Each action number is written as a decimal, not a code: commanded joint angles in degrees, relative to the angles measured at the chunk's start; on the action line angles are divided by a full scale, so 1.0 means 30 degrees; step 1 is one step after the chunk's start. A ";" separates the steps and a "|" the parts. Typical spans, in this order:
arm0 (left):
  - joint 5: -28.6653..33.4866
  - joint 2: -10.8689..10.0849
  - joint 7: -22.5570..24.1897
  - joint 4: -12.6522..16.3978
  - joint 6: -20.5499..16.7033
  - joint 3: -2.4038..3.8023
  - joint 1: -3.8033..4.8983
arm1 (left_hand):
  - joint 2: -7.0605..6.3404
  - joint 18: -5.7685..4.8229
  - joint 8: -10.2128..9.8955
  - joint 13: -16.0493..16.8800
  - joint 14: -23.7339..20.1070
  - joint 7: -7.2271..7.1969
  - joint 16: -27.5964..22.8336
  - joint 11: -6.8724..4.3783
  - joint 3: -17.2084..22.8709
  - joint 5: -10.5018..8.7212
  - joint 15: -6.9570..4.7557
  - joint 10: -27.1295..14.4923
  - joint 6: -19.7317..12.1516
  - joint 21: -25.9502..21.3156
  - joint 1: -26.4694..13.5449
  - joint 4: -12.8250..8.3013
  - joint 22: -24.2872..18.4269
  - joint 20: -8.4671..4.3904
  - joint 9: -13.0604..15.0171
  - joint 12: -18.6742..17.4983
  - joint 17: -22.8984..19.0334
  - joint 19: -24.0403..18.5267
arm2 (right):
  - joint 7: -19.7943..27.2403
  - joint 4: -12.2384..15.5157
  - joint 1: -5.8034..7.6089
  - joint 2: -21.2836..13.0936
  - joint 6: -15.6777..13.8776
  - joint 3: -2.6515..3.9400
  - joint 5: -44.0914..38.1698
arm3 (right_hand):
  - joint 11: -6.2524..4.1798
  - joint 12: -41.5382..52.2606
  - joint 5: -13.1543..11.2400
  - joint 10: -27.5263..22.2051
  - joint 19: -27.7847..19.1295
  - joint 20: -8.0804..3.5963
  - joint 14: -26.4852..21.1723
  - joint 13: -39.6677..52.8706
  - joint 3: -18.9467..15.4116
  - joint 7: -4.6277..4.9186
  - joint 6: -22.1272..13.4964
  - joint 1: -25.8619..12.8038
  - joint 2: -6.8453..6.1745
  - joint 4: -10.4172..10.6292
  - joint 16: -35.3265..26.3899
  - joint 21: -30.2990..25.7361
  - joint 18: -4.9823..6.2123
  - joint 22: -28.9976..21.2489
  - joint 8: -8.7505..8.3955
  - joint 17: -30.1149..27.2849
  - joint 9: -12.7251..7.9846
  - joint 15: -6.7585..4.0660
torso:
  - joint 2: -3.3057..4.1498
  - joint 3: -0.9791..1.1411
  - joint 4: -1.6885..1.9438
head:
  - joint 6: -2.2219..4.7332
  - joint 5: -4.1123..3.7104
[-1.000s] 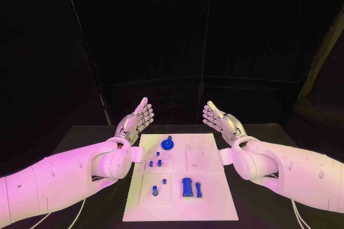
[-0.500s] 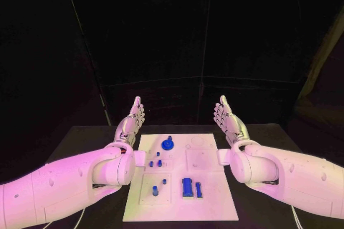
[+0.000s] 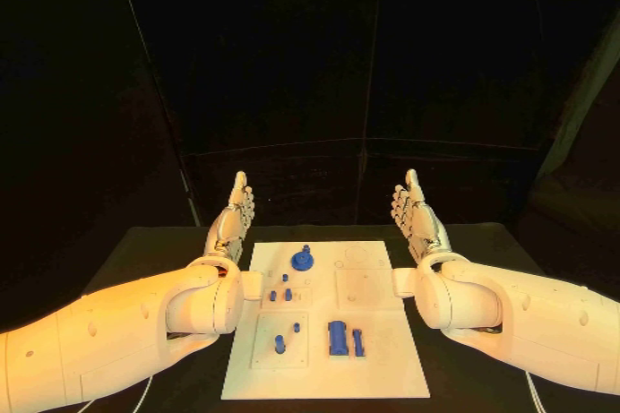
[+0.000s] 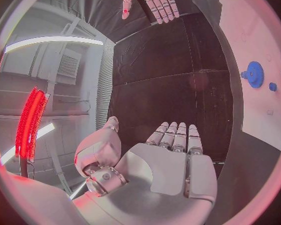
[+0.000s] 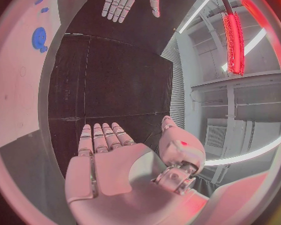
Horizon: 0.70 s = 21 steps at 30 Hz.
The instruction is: Assemble the parts on the task board
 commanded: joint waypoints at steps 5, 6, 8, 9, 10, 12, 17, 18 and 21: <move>-0.0297 -0.0004 0.0410 0.0038 -0.0169 0.0027 0.0031 | 0.0062 -0.0361 -0.0078 -0.0030 -0.1978 -0.0017 -0.0131 0.0000 -0.0106 -0.0073 -0.0005 -0.2216 -0.2189 -0.0075 -0.1225 0.0003 -0.0040 -0.0025 -0.0025 -0.0074 -0.0017 -0.1282 | 0.0326 0.0047 0.0036 -0.0004 -0.0185 0.0020 0.0013 | -0.0039 -0.0069 -0.0121 -0.0973 -0.1918 -0.0035 -0.2317 -0.0029 0.0128 -0.0003 -0.2174 -0.1290 0.0018 -0.0012 -0.0090 -0.0128 -0.0275 -0.0025 -0.0075 -0.0020 -0.0020 0.0002 | 0.0000 -0.0002 -0.0002 | -0.0002 0.0000; -0.0297 -0.0004 0.0410 0.0038 -0.0169 0.0027 0.0031 | 0.0062 -0.0361 -0.0078 -0.0030 -0.1978 -0.0017 -0.0131 0.0000 -0.0106 -0.0073 -0.0005 -0.2216 -0.2189 -0.0075 -0.1267 0.0003 -0.0040 -0.0025 -0.0025 -0.0074 -0.0017 -0.1282 | 0.0326 0.0047 0.0036 -0.0004 -0.0185 0.0020 0.0013 | -0.0039 -0.0069 -0.0121 -0.2354 -0.1918 -0.0035 -0.2317 -0.0029 0.0128 -0.0003 -0.2174 -0.1403 0.0018 -0.0012 -0.0090 -0.0128 -0.0275 -0.0025 -0.0075 -0.0020 -0.0020 0.0002 | 0.0000 -0.0002 -0.0002 | -0.0002 0.0000; -0.0297 -0.0004 0.0410 0.0038 -0.0169 0.0027 0.0031 | 0.0062 -0.0361 -0.0078 -0.0030 -0.1978 -0.0017 -0.0131 0.0000 -0.0106 -0.0073 -0.0005 -0.2216 -0.2189 -0.0075 -0.1525 0.0003 -0.0040 -0.0025 -0.0025 -0.0074 -0.0017 -0.1282 | 0.0326 0.0047 0.0036 -0.0004 -0.0185 0.0020 0.0013 | -0.0039 -0.0069 -0.0121 -0.2354 -0.1918 -0.0035 -0.2317 -0.0029 0.0128 -0.0003 -0.2174 -0.1687 0.0018 -0.0012 -0.0090 -0.0128 -0.0275 -0.0025 -0.0075 -0.0020 -0.0020 0.0002 | 0.0000 -0.0002 -0.0002 | -0.0002 0.0000; -0.0297 -0.0004 0.0410 0.0038 -0.0169 0.0027 0.0031 | 0.0062 -0.0361 -0.0078 -0.0030 -0.1978 -0.0017 -0.0131 0.0000 -0.0106 -0.0073 -0.0005 -0.2216 -0.2189 -0.0075 -0.2939 0.0003 -0.0040 -0.0025 -0.0025 -0.0074 -0.0017 -0.1282 | 0.0326 0.0047 0.0036 -0.0004 -0.0185 0.0020 0.0013 | -0.0039 -0.0069 -0.0121 -0.2354 -0.1918 -0.0035 -0.2317 -0.0029 0.0128 -0.0003 -0.2174 -0.3238 0.0018 -0.0012 -0.0090 -0.0128 -0.0275 -0.0025 -0.0075 -0.0020 -0.0020 0.0002 | 0.0000 -0.0002 -0.0002 | -0.0002 0.0000; -0.0297 -0.0004 0.0410 0.0038 -0.0169 0.0027 0.0031 | 0.0062 -0.0361 -0.0078 -0.0030 -0.1978 -0.0017 -0.0131 0.0000 -0.0106 -0.0073 -0.0005 -0.2216 -0.2189 -0.0075 -0.2939 0.0003 -0.0040 -0.0025 -0.0025 -0.0074 -0.0017 -0.1282 | 0.0326 0.0047 0.0036 -0.0004 -0.0185 0.0020 0.0013 | -0.0039 -0.0069 -0.0121 -0.2354 -0.1918 -0.0035 -0.2317 -0.0029 0.0128 -0.0003 -0.2174 -0.3238 0.0018 -0.0012 -0.0090 -0.0128 -0.0275 -0.0025 -0.0075 -0.0020 -0.0020 0.0002 | 0.0000 -0.0002 -0.0002 | -0.0002 0.0000; -0.0297 -0.0004 0.0410 0.0038 -0.0169 0.0027 0.0031 | 0.0062 -0.0361 -0.0078 -0.0030 -0.1978 -0.0017 -0.0131 0.0000 -0.0106 -0.0073 -0.0005 -0.2216 -0.2189 -0.0075 -0.2939 0.0003 -0.0040 -0.0025 -0.0025 -0.0074 -0.0017 -0.1282 | 0.0326 0.0047 0.0036 -0.0004 -0.0185 0.0020 0.0013 | -0.0039 -0.0069 -0.0121 -0.2354 -0.1918 -0.0035 -0.2317 -0.0029 0.0128 -0.0003 -0.2174 -0.3238 0.0018 -0.0012 -0.0090 -0.0128 -0.0275 -0.0025 -0.0075 -0.0020 -0.0020 0.0002 | 0.0000 -0.0002 -0.0002 | -0.0002 0.0000; -0.0297 -0.0004 0.0410 0.0038 -0.0169 0.0027 0.0031 | 0.0062 -0.0361 -0.0078 -0.0030 -0.1978 -0.0017 -0.0131 0.0000 -0.0106 -0.0073 -0.0005 -0.2216 -0.2189 -0.0075 -0.2939 0.0003 -0.0040 -0.0025 -0.0025 -0.0074 -0.0017 -0.1282 | 0.0326 0.0047 0.0036 -0.0004 -0.0185 0.0020 0.0013 | -0.0039 -0.0069 -0.0121 -0.2354 -0.1918 -0.0035 -0.2317 -0.0029 0.0128 -0.0003 -0.2174 -0.3238 0.0018 -0.0012 -0.0090 -0.0128 -0.0275 -0.0025 -0.0075 -0.0020 -0.0020 0.0002 | 0.0000 -0.0002 -0.0002 | -0.0002 0.0000; -0.0297 -0.0004 0.0410 0.0038 -0.0169 0.0027 0.0031 | 0.0062 -0.0361 -0.0078 -0.0030 -0.1978 -0.0017 -0.0131 0.0000 -0.0106 -0.0073 -0.0005 -0.2216 -0.2189 -0.0075 -0.2939 0.0003 -0.0040 -0.0025 -0.0025 -0.0074 -0.0017 -0.1282 | 0.0326 0.0047 0.0036 -0.0004 -0.0185 0.0020 0.0013 | -0.0039 -0.0069 -0.0121 -0.2354 -0.1918 -0.0035 -0.2317 -0.0029 0.0128 -0.0003 -0.2174 -0.3238 0.0018 -0.0012 -0.0090 -0.0128 -0.0275 -0.0025 -0.0075 -0.0020 -0.0020 0.0002 | 0.0000 -0.0002 -0.0002 | -0.0002 0.0000; -0.0297 -0.0004 0.0410 0.0038 -0.0169 0.0027 0.0031 | 0.0062 -0.0361 -0.0078 -0.0030 -0.1978 -0.0017 -0.0131 0.0000 -0.0106 -0.0073 -0.0005 -0.2216 -0.2189 -0.0075 -0.2939 0.0003 -0.0040 -0.0025 -0.0025 -0.0074 -0.0017 -0.1282 | 0.0326 0.0047 0.0036 -0.0004 -0.0185 0.0020 0.0013 | -0.0039 -0.0069 -0.0121 -0.2354 -0.1918 -0.0035 -0.2317 -0.0029 0.0128 -0.0003 -0.2174 -0.3238 0.0018 -0.0012 -0.0090 -0.0128 -0.0275 -0.0025 -0.0075 -0.0020 -0.0020 0.0002 | 0.0000 -0.0002 -0.0002 | -0.0002 0.0000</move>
